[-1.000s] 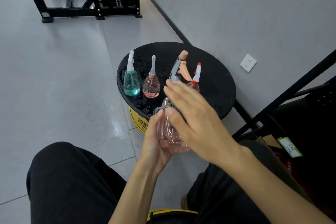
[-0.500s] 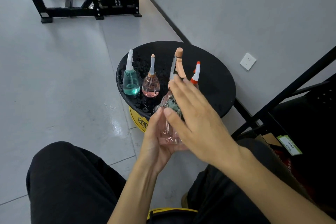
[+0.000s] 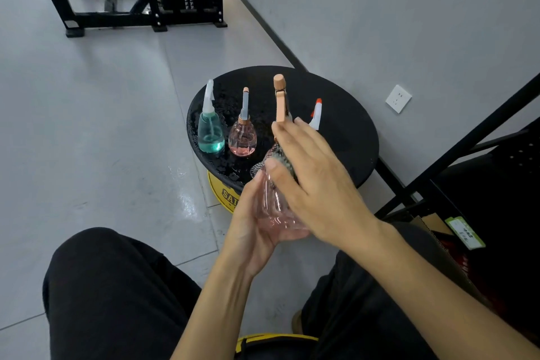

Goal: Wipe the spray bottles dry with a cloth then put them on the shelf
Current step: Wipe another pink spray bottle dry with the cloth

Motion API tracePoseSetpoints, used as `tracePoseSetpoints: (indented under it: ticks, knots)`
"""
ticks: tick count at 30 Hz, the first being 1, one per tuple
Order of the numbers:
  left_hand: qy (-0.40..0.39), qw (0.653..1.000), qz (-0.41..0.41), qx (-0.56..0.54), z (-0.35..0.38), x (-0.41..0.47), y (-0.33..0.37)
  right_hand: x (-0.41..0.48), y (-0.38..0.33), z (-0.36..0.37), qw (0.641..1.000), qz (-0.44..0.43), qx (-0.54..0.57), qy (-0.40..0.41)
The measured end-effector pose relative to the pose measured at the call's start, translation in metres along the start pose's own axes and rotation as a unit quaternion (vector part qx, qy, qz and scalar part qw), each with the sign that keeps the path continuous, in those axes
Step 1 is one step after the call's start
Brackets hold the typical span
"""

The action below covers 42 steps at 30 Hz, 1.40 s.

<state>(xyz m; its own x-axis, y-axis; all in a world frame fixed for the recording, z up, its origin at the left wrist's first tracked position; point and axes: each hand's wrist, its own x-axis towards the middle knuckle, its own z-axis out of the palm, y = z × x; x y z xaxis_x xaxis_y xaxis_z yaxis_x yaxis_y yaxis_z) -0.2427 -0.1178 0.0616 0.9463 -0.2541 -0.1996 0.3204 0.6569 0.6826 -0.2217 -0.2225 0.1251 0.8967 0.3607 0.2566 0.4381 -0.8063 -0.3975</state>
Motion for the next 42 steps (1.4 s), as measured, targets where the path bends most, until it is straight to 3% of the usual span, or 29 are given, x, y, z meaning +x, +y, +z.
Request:
tracePoseSetpoints:
  ticks: [7,15,24,28,33,42]
  knots:
    - [-0.004,0.998,0.013,-0.057,-0.001,0.000,0.001,-0.040,-0.018,0.016,0.996,-0.051,-0.072,-0.009]
    - [-0.016,0.999,-0.013,0.025,0.001,-0.002,-0.001,0.002,0.010,-0.001,0.999,-0.001,0.038,0.006]
    - [-0.018,0.998,0.007,-0.062,-0.002,-0.004,0.004,-0.035,-0.007,0.008,0.999,-0.047,0.010,-0.013]
    - [-0.023,1.000,0.002,0.011,0.000,-0.001,0.003,-0.014,0.003,0.003,1.000,-0.016,0.021,0.001]
    - [-0.015,1.000,-0.010,0.017,0.000,-0.001,0.001,0.004,0.013,0.001,0.996,0.043,0.079,-0.017]
    - [-0.011,1.000,-0.003,-0.008,-0.007,-0.001,0.003,-0.026,-0.005,0.010,0.999,-0.021,0.026,-0.021]
